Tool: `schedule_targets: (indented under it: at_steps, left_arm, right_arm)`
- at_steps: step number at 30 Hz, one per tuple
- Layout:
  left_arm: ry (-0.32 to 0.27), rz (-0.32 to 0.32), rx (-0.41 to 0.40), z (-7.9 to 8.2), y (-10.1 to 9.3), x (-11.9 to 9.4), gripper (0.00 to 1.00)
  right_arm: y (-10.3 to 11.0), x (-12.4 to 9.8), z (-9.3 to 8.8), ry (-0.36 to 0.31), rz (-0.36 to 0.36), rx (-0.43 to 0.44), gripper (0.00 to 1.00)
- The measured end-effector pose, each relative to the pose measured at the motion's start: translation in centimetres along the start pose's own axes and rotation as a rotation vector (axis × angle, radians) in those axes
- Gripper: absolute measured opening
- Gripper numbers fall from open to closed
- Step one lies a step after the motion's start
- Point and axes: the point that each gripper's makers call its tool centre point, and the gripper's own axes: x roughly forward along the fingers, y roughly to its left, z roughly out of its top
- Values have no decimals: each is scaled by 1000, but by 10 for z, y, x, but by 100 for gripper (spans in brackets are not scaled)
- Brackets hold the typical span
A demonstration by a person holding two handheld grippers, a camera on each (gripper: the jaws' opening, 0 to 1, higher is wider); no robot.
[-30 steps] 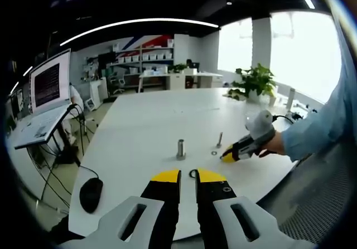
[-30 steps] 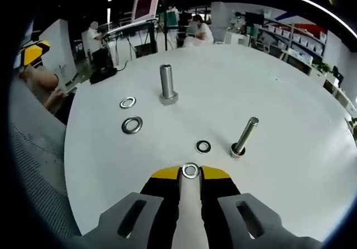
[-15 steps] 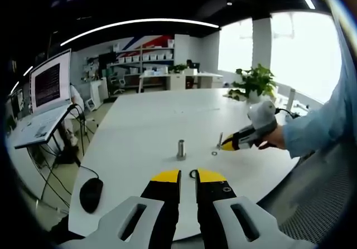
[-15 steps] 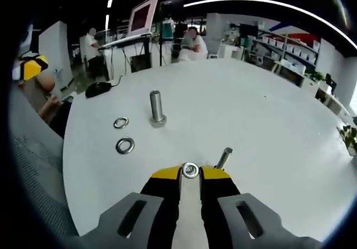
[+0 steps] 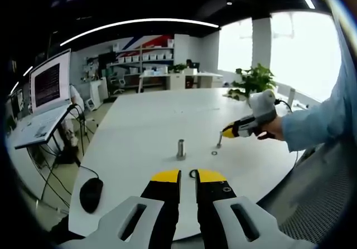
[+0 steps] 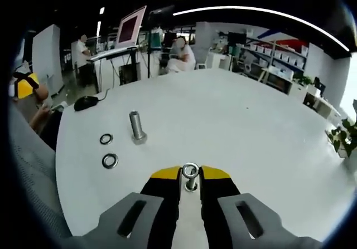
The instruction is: Place the washer onto the threaded stud by aligning its center hole with the stud, sliding it down to the base, and recovering from edge contact or off-axis alignment until the washer reaches the visible bottom stop.
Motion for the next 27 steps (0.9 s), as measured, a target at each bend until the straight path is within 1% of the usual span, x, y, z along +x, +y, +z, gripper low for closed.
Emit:
schedule_targets:
  at_steps: [2,7,8,10,14,23,27]
  left_arm:
    - [0,0,0,0,0,0,8]
    - [1,-1,0,0,0,0,8]
    - [2,-1,0,0,0,0,8]
    - [2,0,-1,0,0,0,8]
    - [2,-1,0,0,0,0,8]
    - [6,-2,1,-1,0,0,8]
    - [7,-3,1,-1,0,1,8]
  right_arm:
    - [-1,2,0,7,1,0,14]
    - [-5,8,-7,44,-6,-12,14]
    - [-4,8,-9,53,-2,-1,14]
    - [-3,8,-10,57,5,13,14]
    - [-1,10,-12,70,12,5,14]
    - [1,22,-30,125,27,-4,14]
    - [3,26,-34,146,34,-17,14]
